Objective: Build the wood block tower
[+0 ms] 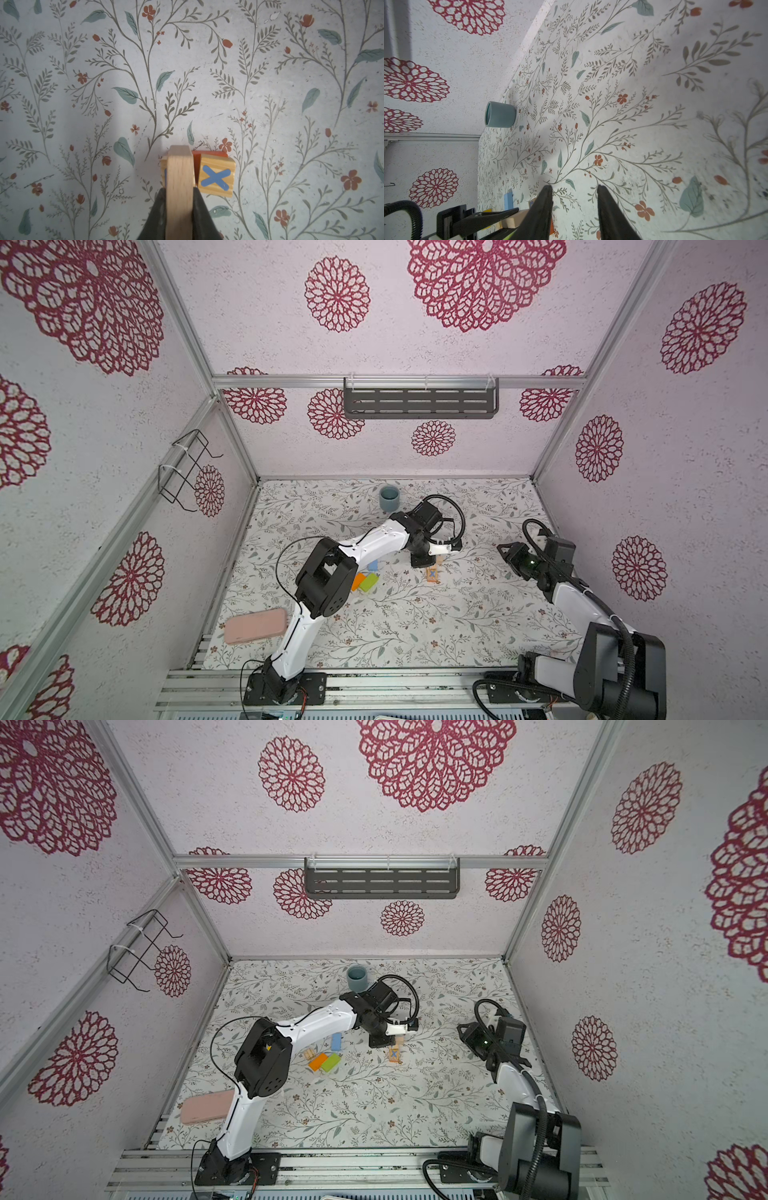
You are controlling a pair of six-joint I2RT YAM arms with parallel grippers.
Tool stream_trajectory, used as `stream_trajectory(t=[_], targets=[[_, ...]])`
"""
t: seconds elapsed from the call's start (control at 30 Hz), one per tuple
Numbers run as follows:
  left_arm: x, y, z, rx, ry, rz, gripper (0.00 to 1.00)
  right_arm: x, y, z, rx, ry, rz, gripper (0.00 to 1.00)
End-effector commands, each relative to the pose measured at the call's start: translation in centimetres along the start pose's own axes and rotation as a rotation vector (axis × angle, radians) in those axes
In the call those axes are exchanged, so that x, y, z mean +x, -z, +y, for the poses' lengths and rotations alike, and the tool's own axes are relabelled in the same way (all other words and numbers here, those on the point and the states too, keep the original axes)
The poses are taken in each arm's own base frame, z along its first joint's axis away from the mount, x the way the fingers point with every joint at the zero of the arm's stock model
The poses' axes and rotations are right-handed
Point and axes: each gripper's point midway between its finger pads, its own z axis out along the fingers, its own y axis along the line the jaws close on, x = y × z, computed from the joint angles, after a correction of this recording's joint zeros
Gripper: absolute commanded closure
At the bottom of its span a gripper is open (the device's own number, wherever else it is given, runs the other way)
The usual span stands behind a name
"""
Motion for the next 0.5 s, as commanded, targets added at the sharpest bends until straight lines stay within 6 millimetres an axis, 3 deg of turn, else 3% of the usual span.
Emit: stream_trajectory(t=[0.0, 0.47], targets=[[-0.37, -0.17, 0.98, -0.012, -0.016, -0.026, 0.85, -0.39, 0.04, 0.61, -0.026, 0.01, -0.013, 0.61], [-0.29, -0.81, 0.9, 0.002, -0.005, -0.02, 0.84, -0.37, 0.02, 0.6, -0.026, 0.013, -0.012, 0.61]])
